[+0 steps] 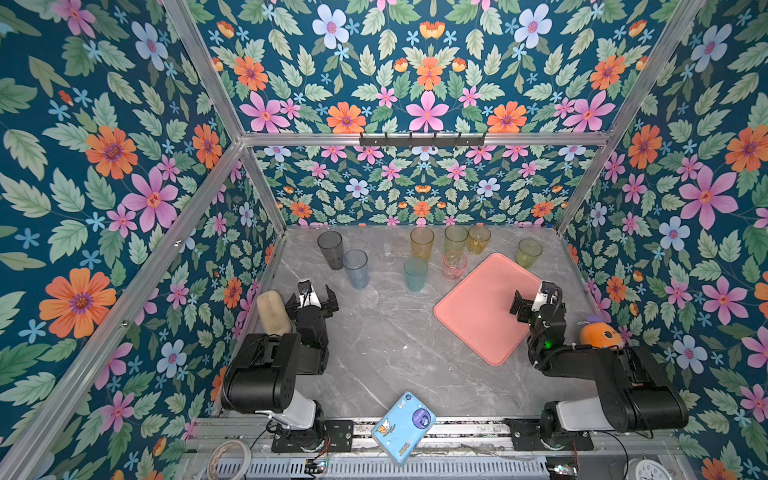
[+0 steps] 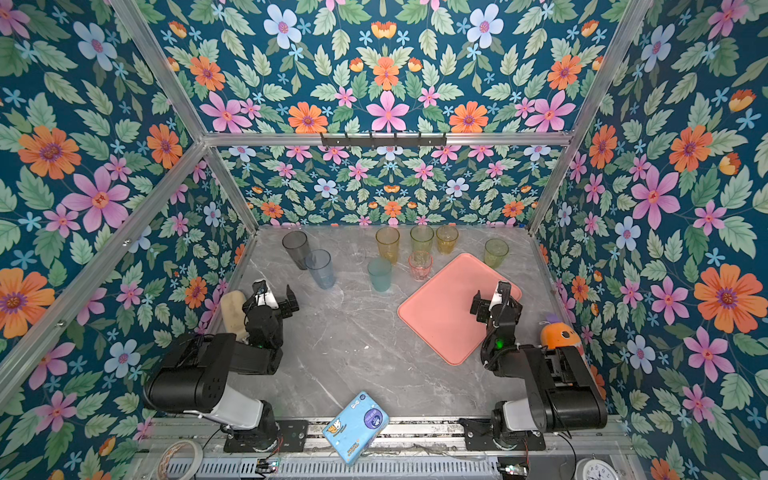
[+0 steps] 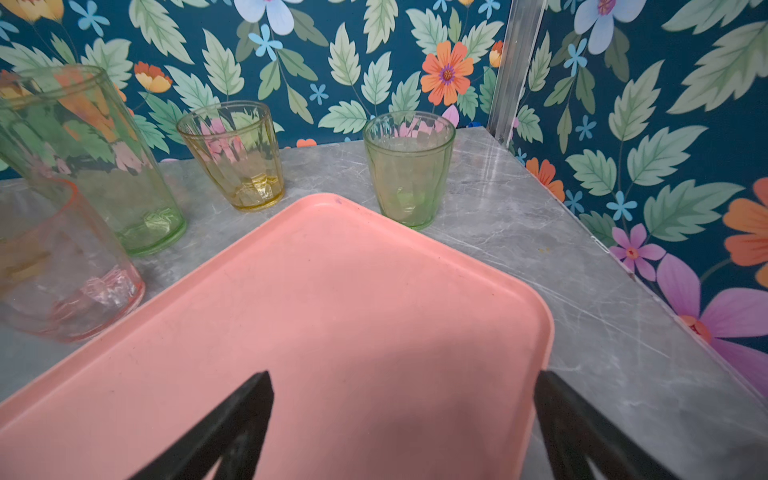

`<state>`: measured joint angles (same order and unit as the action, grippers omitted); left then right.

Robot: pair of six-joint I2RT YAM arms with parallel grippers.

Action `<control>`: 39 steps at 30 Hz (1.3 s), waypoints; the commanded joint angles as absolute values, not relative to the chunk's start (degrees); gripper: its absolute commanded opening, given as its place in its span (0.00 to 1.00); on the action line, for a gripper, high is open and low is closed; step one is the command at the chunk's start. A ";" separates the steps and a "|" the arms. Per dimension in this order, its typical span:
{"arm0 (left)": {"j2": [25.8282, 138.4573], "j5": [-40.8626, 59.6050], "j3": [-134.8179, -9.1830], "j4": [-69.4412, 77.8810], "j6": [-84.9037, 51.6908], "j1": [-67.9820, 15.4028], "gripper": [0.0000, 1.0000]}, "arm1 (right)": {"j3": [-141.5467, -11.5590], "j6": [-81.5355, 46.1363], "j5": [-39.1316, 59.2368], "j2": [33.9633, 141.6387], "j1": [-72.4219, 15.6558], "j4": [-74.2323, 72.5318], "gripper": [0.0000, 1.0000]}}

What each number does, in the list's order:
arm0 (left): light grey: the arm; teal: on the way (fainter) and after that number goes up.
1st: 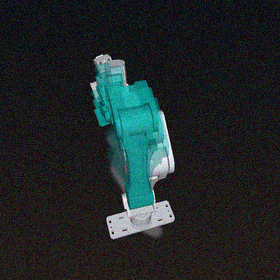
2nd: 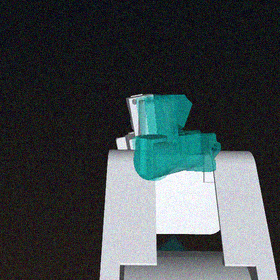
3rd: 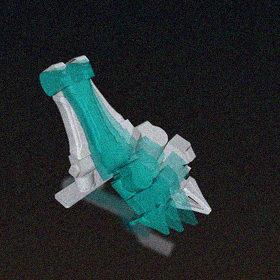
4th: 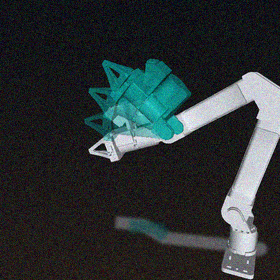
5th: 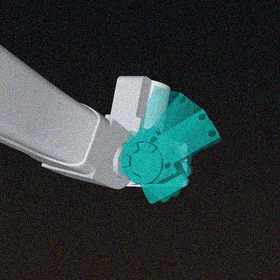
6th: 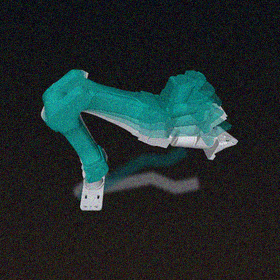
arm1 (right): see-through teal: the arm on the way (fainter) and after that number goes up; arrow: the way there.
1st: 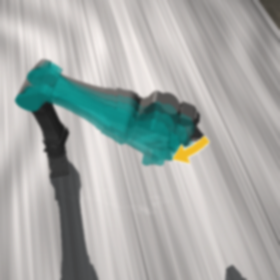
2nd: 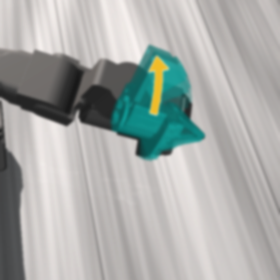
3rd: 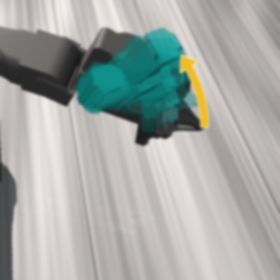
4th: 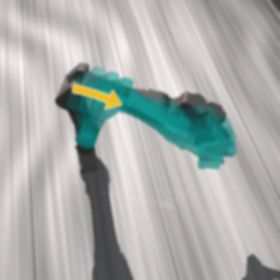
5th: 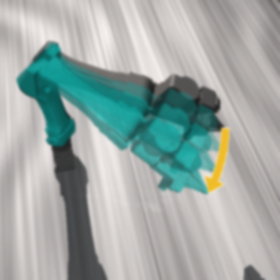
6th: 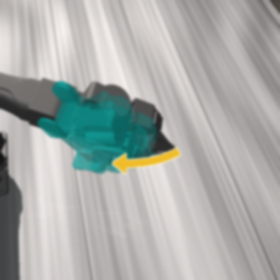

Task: Place the glasses into the tray
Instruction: 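Raise both arms from rest, right gripper toward the pink tray, then grip the pink tray's edge with the right gripper and drag it toward the robot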

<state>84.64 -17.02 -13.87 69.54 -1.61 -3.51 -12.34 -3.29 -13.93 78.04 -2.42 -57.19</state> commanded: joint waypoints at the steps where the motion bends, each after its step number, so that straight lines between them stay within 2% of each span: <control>1: 79.48 -17.86 -14.58 62.54 -1.93 -3.82 1.00 | -13.62 -3.15 -13.52 72.71 -2.48 -51.26 0.99; 4: 73.66 -18.09 -15.28 56.91 -2.27 -4.79 1.00 | -20.59 -9.32 -16.58 66.07 -2.46 -29.53 0.99; 8: 66.65 -20.72 -18.54 48.09 0.69 -10.66 1.00 | -22.52 -19.32 -20.22 60.75 -2.46 -23.27 0.99; 10: 64.22 -24.53 -19.82 46.36 4.35 -16.28 1.00 | -25.28 -26.40 -18.86 57.15 -2.46 -14.76 0.99; 14: 60.91 -24.89 -23.87 39.98 3.79 -22.74 1.00 | -31.14 -30.04 -3.92 54.85 -2.46 -4.62 0.97; 19: 59.23 -21.98 -30.05 27.84 -8.08 -24.35 1.00 | -35.68 -30.85 15.18 57.29 -2.61 -0.32 0.98; 22: 59.63 -16.01 -33.22 22.96 -12.83 -24.35 1.00 | -38.97 -30.10 18.67 58.91 -4.34 6.42 0.98; 25: 59.17 -11.60 -34.32 21.44 -14.89 -24.35 1.00 | -41.54 -26.61 18.03 59.24 -9.03 12.85 0.98; 29: 57.31 -11.33 -32.81 22.84 -16.30 -24.27 1.00 | -42.95 -24.43 14.97 59.81 -15.09 19.04 0.98; 35: 58.41 -9.49 -32.26 23.11 -14.59 -24.26 1.00 | -38.32 -24.69 9.57 61.73 -21.97 16.91 0.97; 39: 60.34 -7.02 -32.05 23.85 -14.75 -24.26 1.00 | -38.38 -25.55 8.34 66.79 -25.68 15.56 0.95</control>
<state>59.68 -9.23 -31.97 22.55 -14.85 -24.36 -38.04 -25.30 11.05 64.90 -23.94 16.60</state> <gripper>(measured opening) 0.996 0.950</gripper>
